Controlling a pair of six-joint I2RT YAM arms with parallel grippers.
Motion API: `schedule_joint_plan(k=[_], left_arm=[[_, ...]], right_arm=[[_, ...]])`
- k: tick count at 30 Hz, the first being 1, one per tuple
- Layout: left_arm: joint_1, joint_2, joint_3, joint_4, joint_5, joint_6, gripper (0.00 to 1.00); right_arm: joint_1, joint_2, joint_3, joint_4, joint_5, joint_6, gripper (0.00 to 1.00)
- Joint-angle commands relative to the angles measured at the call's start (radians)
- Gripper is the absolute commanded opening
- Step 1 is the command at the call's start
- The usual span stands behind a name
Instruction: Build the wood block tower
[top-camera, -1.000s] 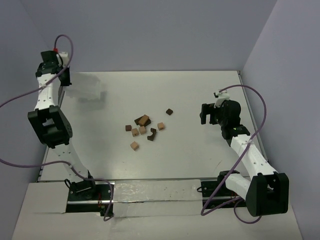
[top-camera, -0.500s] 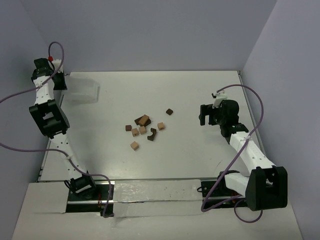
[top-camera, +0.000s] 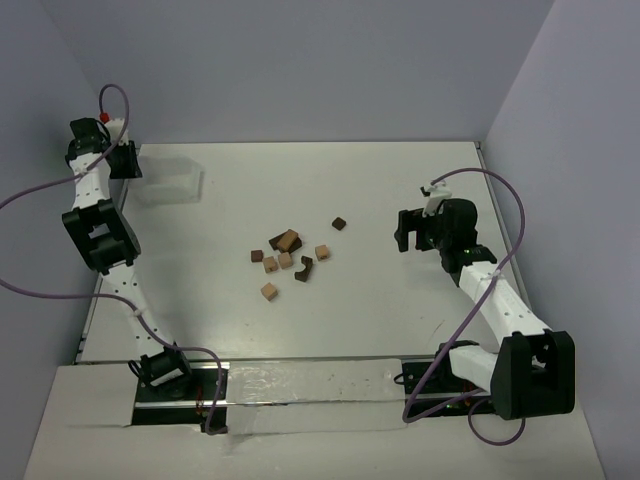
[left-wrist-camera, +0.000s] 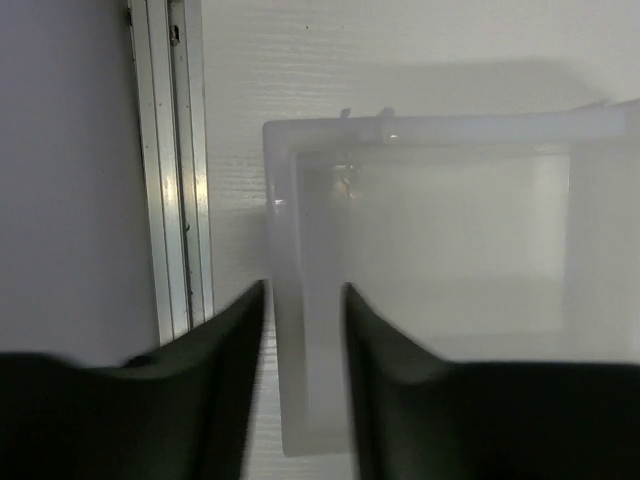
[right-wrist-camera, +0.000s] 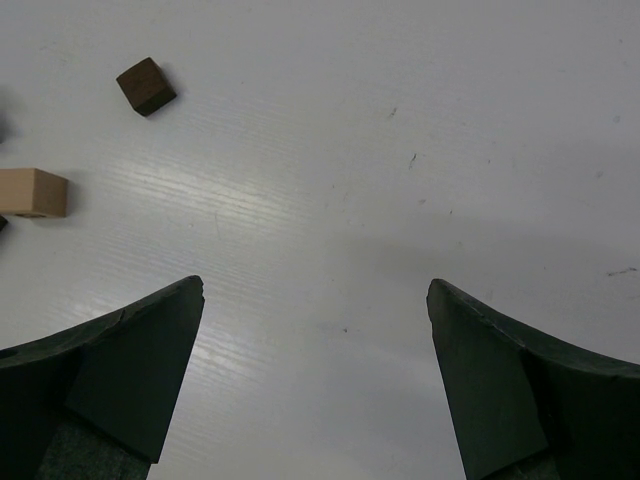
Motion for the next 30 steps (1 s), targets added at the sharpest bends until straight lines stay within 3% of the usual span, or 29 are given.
schedule_joint_plan(k=[1, 2, 7, 9, 13, 16, 19, 23, 30], left_arm=[[0.006, -0.053, 0.043, 0.022, 0.064, -0.026, 0.66], [0.005, -0.060, 0.065, 0.012, 0.073, -0.033, 0.80], [-0.006, -0.131, 0.187, -0.040, 0.096, -0.055, 0.83], [-0.019, -0.245, 0.169, -0.040, 0.113, -0.050, 0.83], [-0.106, -0.529, -0.131, -0.012, 0.179, 0.014, 0.75], [-0.219, -0.656, -0.313, -0.046, 0.224, 0.085, 0.71], [-0.342, -0.704, -0.441, -0.084, 0.212, 0.122, 0.68], [-0.584, -0.744, -0.667, -0.015, 0.141, 0.121, 0.64], [-0.799, -0.675, -0.783, 0.075, 0.059, 0.021, 0.54]], right_arm=[[0.002, -0.030, 0.044, 0.004, -0.026, 0.003, 1.00], [0.002, -0.037, 0.043, 0.004, -0.028, 0.005, 1.00], [0.002, -0.066, 0.039, 0.004, -0.033, 0.014, 1.00], [0.002, -0.086, 0.034, 0.011, -0.036, 0.016, 1.00], [0.002, -0.104, 0.023, 0.020, -0.055, 0.021, 1.00], [0.003, -0.101, 0.029, 0.013, -0.065, 0.015, 1.00], [0.004, -0.098, 0.028, 0.017, -0.060, 0.015, 1.00], [0.004, -0.090, 0.024, 0.016, -0.051, 0.012, 1.00], [0.004, -0.070, 0.029, 0.017, -0.034, 0.008, 1.00]])
